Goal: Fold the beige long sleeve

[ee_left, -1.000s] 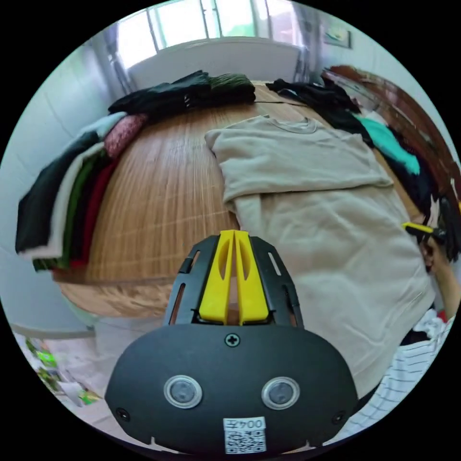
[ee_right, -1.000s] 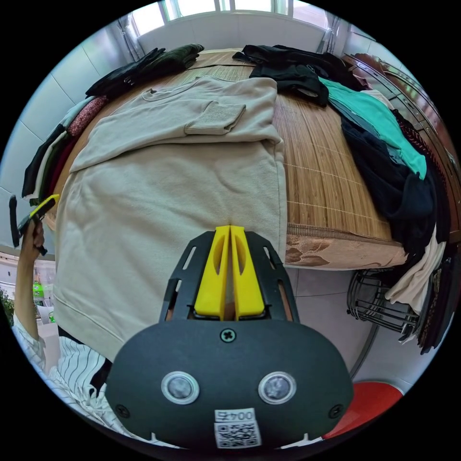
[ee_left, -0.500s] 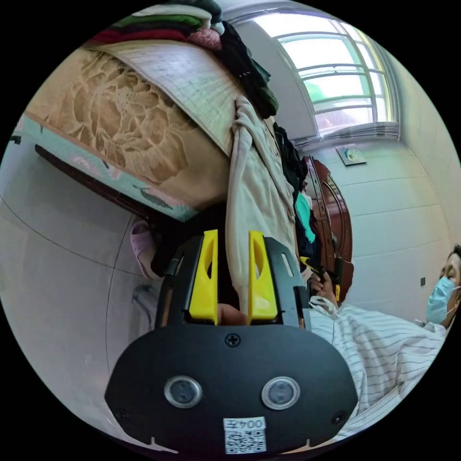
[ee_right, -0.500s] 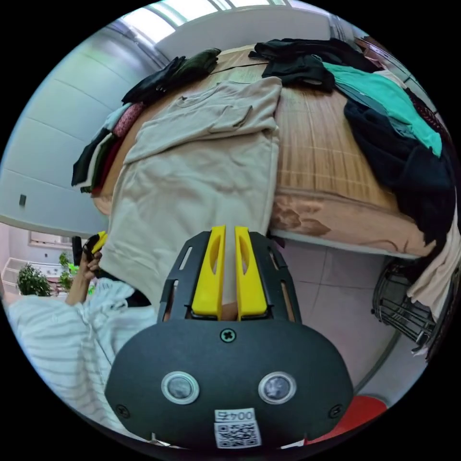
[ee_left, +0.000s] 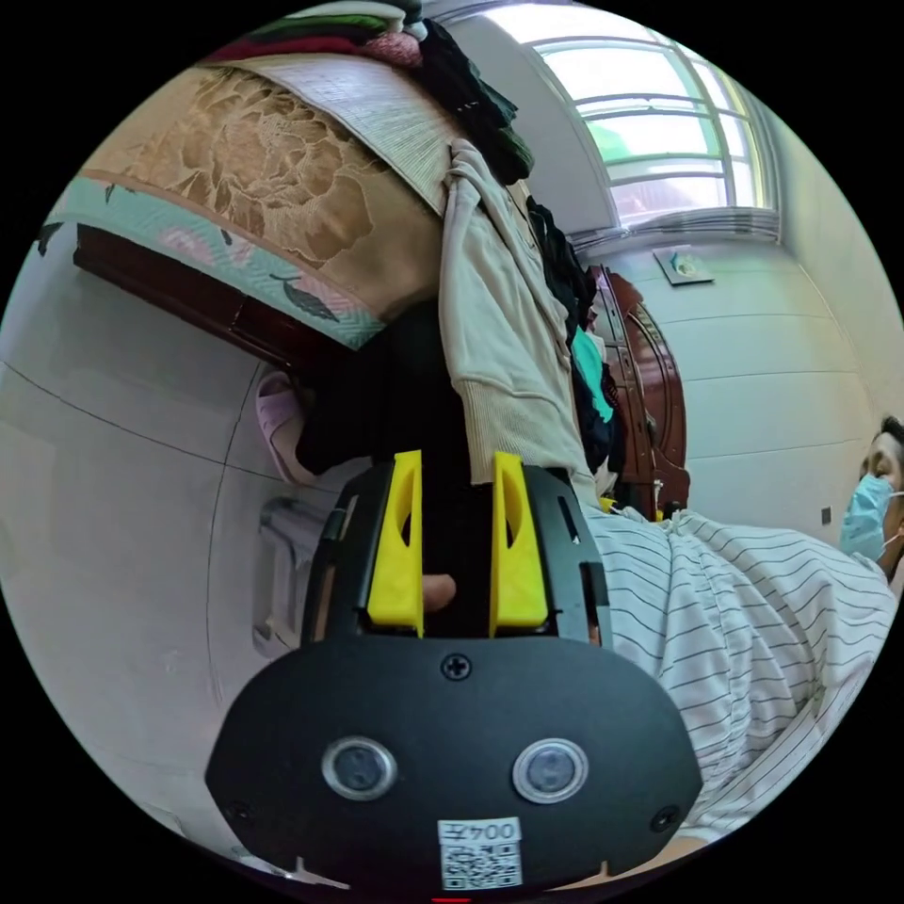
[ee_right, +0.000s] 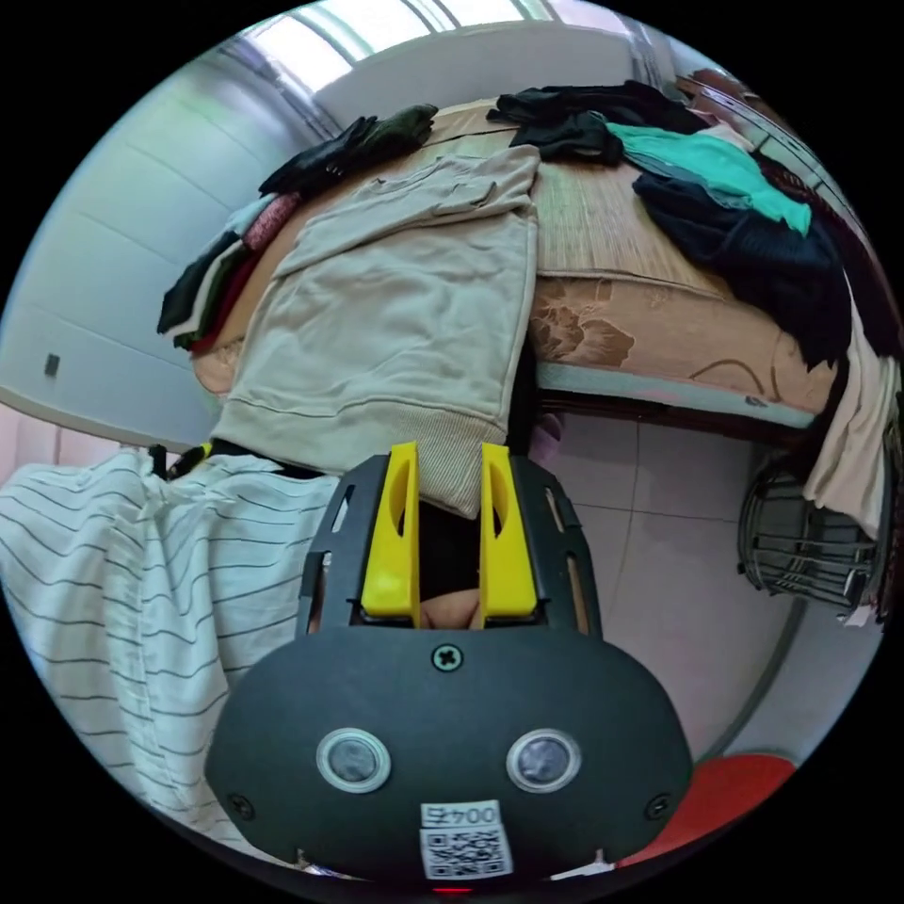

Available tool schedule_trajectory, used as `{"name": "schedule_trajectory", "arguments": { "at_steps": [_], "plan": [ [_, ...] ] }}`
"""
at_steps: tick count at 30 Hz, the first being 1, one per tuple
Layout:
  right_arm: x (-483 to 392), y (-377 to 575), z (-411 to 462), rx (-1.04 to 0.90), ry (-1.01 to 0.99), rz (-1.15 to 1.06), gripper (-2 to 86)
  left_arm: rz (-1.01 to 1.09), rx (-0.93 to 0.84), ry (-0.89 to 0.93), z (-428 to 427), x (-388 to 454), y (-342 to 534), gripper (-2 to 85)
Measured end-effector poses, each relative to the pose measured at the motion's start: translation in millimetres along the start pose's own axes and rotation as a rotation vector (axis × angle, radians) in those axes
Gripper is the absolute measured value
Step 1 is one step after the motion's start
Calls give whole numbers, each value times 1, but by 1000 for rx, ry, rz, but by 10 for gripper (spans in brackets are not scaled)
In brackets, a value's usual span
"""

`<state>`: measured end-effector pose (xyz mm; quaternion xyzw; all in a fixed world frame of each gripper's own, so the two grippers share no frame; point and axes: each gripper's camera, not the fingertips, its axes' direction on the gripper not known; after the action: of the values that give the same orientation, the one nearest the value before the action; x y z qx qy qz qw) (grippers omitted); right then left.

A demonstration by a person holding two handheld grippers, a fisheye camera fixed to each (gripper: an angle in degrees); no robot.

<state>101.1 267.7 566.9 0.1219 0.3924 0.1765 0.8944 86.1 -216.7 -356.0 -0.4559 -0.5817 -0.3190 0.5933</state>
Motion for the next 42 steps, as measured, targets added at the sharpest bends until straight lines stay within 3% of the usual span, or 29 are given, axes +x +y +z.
{"name": "schedule_trajectory", "arguments": {
  "at_steps": [4, 12, 19, 24, 30, 35, 42],
  "plan": [
    [-8, -2, 15, -51, 60, -25, 95, 34, -13, -17, 4, 36, 39, 114],
    [31, -8, 2, -61, -109, 116, 16, 138, 21, -33, 45, 120, 85, 114],
    [30, -7, -2, -45, -124, 119, 44, 75, 146, 26, 70, 133, 125, 96],
    [17, -9, -2, -40, -83, 65, 79, 112, 89, -20, 130, 161, 128, 93],
    [2, -15, 3, -66, 11, 6, 25, 118, 87, -44, 181, 172, 140, 69],
    [-19, -21, -17, -38, 154, -96, -4, 243, 239, -232, 192, 252, 150, 26],
    [25, -15, -26, -42, 113, -3, -6, 356, 54, -373, 197, 273, 130, 19]
  ]
}}
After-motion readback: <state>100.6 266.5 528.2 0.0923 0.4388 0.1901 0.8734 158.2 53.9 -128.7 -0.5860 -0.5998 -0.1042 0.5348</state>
